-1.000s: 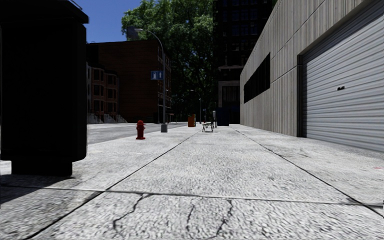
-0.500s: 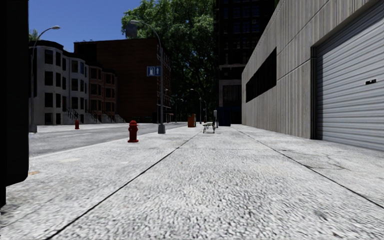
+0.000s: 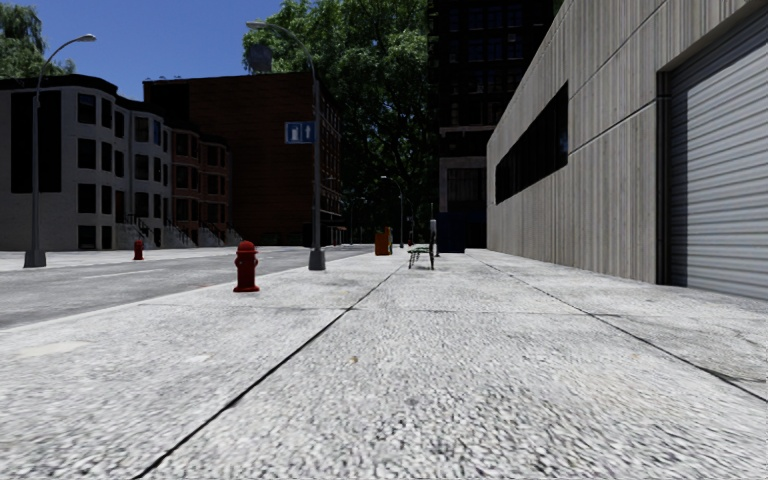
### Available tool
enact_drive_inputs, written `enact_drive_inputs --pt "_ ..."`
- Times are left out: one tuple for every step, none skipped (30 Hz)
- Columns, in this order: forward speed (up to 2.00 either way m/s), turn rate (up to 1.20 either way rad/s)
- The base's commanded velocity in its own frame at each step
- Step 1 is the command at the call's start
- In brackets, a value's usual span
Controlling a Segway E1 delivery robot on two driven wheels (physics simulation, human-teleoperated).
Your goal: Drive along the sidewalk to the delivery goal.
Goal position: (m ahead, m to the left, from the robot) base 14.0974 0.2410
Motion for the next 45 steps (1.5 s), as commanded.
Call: enact_drive_inputs --pt "2.0 0.0" --pt "2.0 0.0" --pt "2.0 0.0" --pt "2.0 0.0" --pt "2.0 0.0" --pt "2.0 0.0" --pt "2.0 0.0" --pt "2.0 0.0" --pt "2.0 0.0" --pt "2.0 0.0" --pt "2.0 0.0" --pt "2.0 0.0" --pt "2.0 0.0" --pt "2.0 0.0" --pt "2.0 0.0" --pt "2.0 0.02" --pt "2.0 0.11" --pt "2.0 0.14" --pt "2.0 0.14" --pt "2.0 0.15" --pt "2.0 0.15" --pt "2.0 0.15" --pt "2.0 0.15" --pt "2.0 0.15" --pt "2.0 0.15" --pt "2.0 0.15" --pt "2.0 0.15" --pt "2.0 0.15" --pt "2.0 0.15" --pt "2.0 0.15" --pt "2.0 0.15" --pt "2.0 0.15" --pt "2.0 0.15" --pt "2.0 0.15" --pt "2.0 0.15" --pt "2.0 0.15" --pt "2.0 0.15" --pt "2.0 0.15" --pt "2.0 0.15" --pt "2.0 0.15" --pt "2.0 0.15" --pt "2.0 0.15" --pt "2.0 0.15" --pt "2.0 0.15" --pt "2.0 0.15"
